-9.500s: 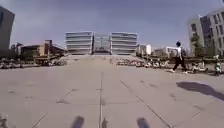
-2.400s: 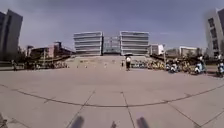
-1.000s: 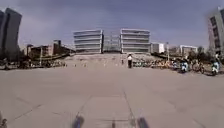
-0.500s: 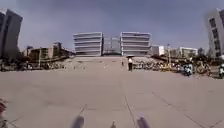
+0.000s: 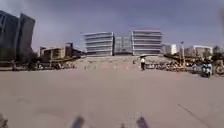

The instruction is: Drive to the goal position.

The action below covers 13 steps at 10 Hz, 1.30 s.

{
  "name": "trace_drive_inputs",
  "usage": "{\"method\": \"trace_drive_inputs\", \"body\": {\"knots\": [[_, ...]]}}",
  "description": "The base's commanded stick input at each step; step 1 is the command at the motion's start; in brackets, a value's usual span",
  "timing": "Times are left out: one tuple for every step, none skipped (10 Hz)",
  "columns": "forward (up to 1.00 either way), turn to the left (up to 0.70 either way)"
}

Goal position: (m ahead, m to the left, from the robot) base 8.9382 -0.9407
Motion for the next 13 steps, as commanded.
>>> {"method": "trace_drive_inputs", "body": {"knots": [[0.92, 0.00], [0.92, 0.00], [0.92, 0.00], [0.92, 0.00], [0.92, 0.00], [0.92, 0.00], [0.92, 0.00], [0.92, 0.00], [0.92, 0.00], [0.92, 0.00], [0.92, 0.00], [0.92, 0.00], [0.92, 0.00]]}}
